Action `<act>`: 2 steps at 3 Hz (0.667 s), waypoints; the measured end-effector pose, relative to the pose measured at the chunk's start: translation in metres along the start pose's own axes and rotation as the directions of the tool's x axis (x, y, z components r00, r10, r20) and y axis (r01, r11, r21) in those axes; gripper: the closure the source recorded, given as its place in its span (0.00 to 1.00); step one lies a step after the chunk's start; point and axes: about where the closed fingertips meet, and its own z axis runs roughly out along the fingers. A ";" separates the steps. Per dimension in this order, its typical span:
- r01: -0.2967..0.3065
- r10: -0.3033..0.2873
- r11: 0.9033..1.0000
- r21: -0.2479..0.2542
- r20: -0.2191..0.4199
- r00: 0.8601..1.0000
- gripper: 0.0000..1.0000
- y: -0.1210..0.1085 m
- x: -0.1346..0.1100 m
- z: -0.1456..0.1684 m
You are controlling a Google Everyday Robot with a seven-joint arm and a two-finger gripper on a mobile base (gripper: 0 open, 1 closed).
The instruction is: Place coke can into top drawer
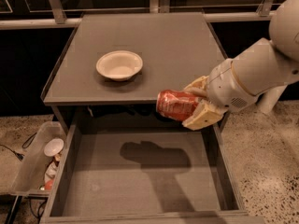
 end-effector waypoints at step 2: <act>-0.013 0.009 1.000 0.028 0.131 0.991 1.00 0.018 0.017 0.045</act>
Offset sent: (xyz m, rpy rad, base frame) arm -0.0099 0.0075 -0.0874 0.2351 -0.0533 -0.0204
